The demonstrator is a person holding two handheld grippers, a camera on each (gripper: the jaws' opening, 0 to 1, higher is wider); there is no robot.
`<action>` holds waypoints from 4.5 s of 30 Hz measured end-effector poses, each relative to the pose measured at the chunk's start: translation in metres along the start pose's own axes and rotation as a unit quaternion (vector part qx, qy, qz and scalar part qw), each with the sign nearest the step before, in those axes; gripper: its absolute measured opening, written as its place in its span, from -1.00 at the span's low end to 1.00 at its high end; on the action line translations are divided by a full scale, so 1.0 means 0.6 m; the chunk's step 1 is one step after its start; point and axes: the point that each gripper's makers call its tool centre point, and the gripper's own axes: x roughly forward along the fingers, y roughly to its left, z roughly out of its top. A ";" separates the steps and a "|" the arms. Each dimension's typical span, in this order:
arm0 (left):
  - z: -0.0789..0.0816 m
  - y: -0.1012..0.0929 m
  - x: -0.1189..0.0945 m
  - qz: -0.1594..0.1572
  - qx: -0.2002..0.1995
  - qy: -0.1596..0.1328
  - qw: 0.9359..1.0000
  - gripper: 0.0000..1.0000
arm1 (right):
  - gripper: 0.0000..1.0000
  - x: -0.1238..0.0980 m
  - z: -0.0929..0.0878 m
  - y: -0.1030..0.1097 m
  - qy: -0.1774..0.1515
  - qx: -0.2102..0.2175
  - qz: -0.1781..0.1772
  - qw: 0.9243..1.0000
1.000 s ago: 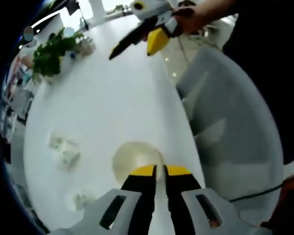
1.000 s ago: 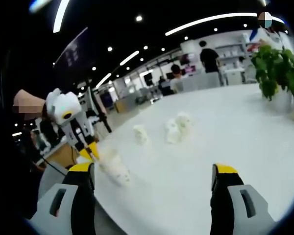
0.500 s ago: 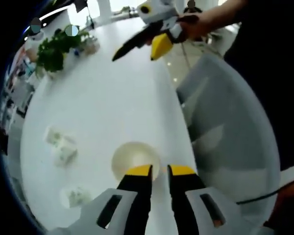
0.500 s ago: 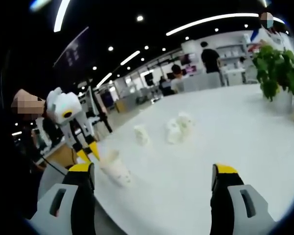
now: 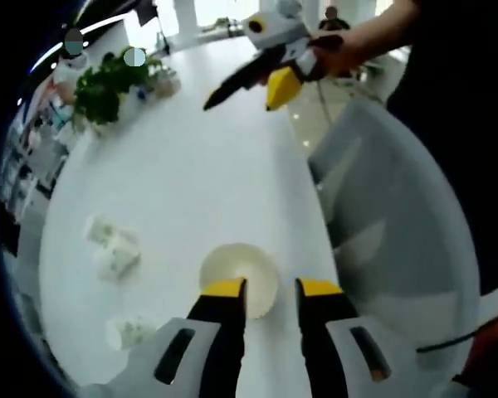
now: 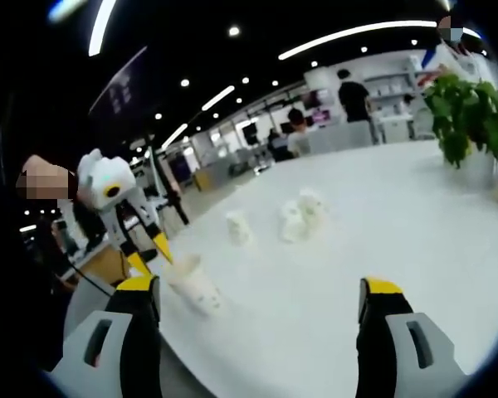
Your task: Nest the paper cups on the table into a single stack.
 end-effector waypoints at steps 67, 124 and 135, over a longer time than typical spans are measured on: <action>-0.089 0.056 -0.132 0.183 -0.243 -0.230 0.924 0.84 | 0.96 0.040 0.013 0.036 0.014 -0.015 0.015 1.000; -0.115 0.079 -0.196 0.265 -0.285 -0.312 0.867 0.98 | 0.97 0.066 0.045 0.043 0.022 -0.040 0.025 0.999; -0.111 0.080 -0.192 0.262 -0.284 -0.316 0.866 0.98 | 0.97 0.086 0.080 0.037 0.020 -0.060 0.034 0.997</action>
